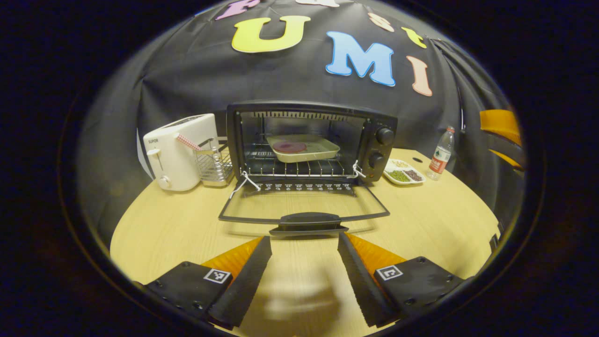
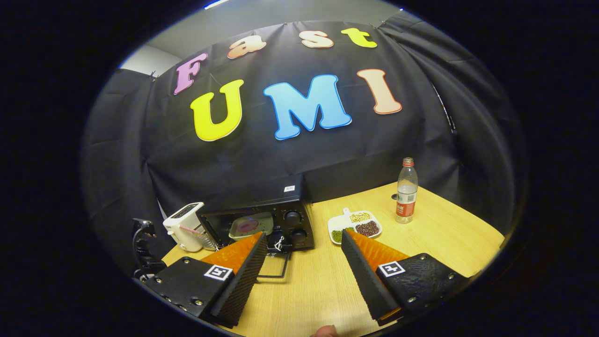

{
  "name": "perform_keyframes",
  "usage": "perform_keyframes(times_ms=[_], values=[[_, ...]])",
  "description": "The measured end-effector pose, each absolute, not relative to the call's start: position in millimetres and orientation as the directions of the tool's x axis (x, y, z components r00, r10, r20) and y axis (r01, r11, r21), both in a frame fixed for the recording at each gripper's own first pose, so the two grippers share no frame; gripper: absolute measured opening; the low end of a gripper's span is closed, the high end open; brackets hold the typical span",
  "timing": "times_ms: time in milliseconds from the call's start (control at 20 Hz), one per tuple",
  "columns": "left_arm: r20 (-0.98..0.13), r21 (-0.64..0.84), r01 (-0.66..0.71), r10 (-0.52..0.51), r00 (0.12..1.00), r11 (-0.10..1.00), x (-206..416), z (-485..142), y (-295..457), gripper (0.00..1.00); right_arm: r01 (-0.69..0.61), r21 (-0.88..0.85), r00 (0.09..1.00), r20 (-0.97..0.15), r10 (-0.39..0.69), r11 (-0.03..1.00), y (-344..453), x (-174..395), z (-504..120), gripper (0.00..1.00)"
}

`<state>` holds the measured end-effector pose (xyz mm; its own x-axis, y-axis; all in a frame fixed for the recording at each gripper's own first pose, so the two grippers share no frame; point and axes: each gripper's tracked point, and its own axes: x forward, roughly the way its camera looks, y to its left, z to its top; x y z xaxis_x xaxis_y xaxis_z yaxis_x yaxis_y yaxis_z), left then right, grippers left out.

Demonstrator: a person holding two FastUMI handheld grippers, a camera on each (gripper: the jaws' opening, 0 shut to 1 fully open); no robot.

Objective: Open the electric oven with the left hand, put the food in, and close the electric oven.

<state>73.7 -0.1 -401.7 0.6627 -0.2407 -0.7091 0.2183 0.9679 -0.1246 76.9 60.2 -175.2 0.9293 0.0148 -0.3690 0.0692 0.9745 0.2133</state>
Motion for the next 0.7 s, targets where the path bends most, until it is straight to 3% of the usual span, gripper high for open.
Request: perform_keyframes(times_ms=[300, 450, 600, 700], values=[[-0.761, -0.117, 0.218, -0.228, 0.607, 0.969, 86.4, -437.7, -10.6, 1.00, 0.103, 0.183, 0.928, -0.371, -0.028, 0.978, 43.4, 68.7, -167.7, 0.98], [-0.771, -0.114, 0.217, -0.224, 0.596, 0.970, 86.7, -447.3, -10.9, 0.92, 0.097, 0.156, 0.934, -0.357, -0.036, 0.983, 40.4, 67.4, -159.9, 0.98], [-0.770, -0.096, 0.217, -0.210, 0.602, 0.971, 95.5, -453.5, -13.6, 1.00, 0.090, 0.135, 0.935, -0.353, -0.037, 0.987, 39.1, 70.6, -155.0, 0.98], [-0.775, -0.071, 0.217, -0.191, 0.602, 0.974, 96.1, -455.4, -13.1, 0.98, 0.091, 0.127, 0.936, -0.349, -0.041, 0.988, 38.5, 72.0, -152.0, 0.98]])
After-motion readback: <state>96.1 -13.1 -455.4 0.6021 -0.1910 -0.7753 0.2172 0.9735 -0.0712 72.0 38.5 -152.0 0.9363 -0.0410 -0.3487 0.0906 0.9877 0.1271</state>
